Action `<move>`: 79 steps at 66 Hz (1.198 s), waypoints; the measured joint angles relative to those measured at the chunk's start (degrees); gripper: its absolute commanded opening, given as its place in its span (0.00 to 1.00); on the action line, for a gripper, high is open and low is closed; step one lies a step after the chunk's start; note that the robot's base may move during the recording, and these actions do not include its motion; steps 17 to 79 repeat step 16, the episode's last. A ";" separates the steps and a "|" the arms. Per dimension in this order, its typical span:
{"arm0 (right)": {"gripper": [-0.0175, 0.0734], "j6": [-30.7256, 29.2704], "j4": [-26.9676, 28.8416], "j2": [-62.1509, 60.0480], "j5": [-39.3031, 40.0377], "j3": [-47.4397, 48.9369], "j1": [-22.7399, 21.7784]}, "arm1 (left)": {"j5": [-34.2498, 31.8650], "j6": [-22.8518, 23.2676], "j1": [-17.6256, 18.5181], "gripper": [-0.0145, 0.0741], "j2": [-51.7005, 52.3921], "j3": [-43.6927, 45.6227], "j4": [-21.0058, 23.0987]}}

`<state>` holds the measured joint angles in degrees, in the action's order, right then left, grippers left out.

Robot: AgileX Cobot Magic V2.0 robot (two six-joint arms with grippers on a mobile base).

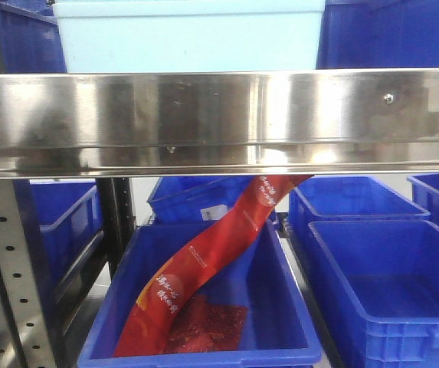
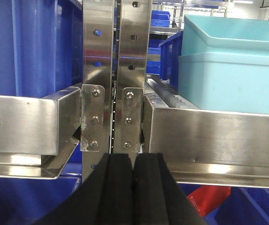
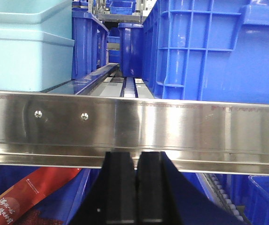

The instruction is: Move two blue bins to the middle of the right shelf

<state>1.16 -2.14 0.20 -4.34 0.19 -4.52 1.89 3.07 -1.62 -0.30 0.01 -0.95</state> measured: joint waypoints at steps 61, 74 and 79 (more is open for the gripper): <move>0.01 0.00 0.00 0.00 0.00 0.00 0.00 | 0.00 0.00 0.00 0.04 0.00 0.00 0.00; 0.01 0.00 0.00 0.00 0.00 0.00 0.00 | 0.00 0.00 0.00 0.04 0.00 0.00 0.00; 0.01 0.00 0.00 0.00 0.00 0.00 0.00 | 0.00 0.00 0.00 0.04 0.00 0.00 0.00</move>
